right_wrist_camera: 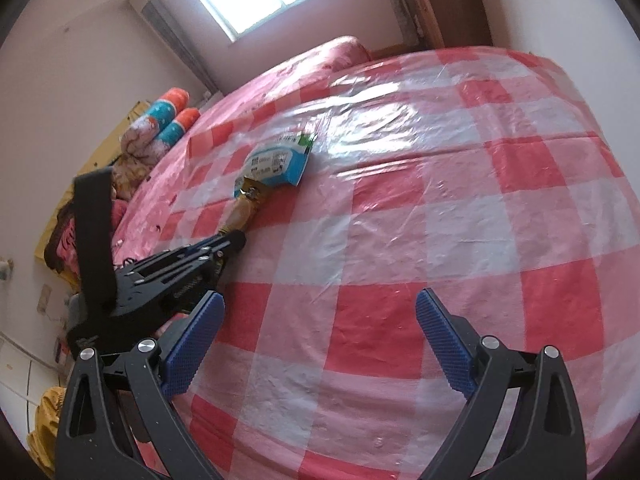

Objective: Collect trash
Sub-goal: 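Grasp the brown coffee-mix stick with the left tool, then grasp the white-and-blue snack wrapper with the right tool while the left tool holds the coffee stick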

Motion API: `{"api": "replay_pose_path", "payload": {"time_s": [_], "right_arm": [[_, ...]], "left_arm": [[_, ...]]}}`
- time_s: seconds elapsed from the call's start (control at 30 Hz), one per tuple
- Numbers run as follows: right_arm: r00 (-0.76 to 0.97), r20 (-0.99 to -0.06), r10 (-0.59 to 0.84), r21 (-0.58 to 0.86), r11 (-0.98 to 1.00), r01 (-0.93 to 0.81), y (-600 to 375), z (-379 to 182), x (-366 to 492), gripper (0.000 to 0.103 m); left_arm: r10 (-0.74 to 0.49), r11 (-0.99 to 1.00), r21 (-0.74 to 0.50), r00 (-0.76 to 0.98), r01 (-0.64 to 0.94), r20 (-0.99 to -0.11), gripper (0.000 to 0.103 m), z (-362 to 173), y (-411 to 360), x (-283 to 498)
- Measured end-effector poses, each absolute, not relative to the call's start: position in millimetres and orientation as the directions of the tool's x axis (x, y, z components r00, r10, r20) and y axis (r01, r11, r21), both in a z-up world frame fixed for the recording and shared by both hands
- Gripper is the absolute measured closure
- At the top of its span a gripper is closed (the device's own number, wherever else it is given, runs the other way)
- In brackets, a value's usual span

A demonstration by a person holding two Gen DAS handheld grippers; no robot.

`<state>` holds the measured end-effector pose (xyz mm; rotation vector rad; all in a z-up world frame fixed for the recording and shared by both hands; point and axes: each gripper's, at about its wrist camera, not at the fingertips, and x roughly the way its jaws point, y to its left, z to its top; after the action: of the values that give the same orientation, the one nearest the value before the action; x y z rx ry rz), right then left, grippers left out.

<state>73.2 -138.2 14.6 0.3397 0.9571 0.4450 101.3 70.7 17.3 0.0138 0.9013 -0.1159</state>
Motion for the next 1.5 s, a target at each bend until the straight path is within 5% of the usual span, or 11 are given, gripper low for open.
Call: {"api": "replay_pose_path", "payload": {"time_s": [0.73,1.0,1.2,1.27,1.5], "right_arm": [[0.464,-0.777,0.425,0.200,0.866,-0.459,-51,46,160,0.008],[0.476,-0.790,0.386,0.051,0.815,-0.577,-10,38,195,0.008],[0.458,-0.812,0.362,-0.037,0.752,-0.659,17,24,215,0.008],[0.460,-0.815,0.352,-0.065,0.733,-0.677,22,20,218,0.008],[0.451,-0.838,0.307,-0.135,0.686,-0.715,31,5,222,0.008]], "left_arm": [[-0.158,0.986,-0.153,0.609,0.061,-0.777,0.088,15,148,67],[-0.144,0.989,-0.083,0.630,0.126,-0.763,0.062,14,135,69],[-0.115,0.989,-0.024,0.644,0.148,-0.756,0.059,13,126,70],[-0.112,0.989,-0.021,0.644,0.147,-0.756,0.060,13,126,70],[-0.098,0.994,-0.037,0.650,0.107,-0.754,0.089,14,135,73]]}}
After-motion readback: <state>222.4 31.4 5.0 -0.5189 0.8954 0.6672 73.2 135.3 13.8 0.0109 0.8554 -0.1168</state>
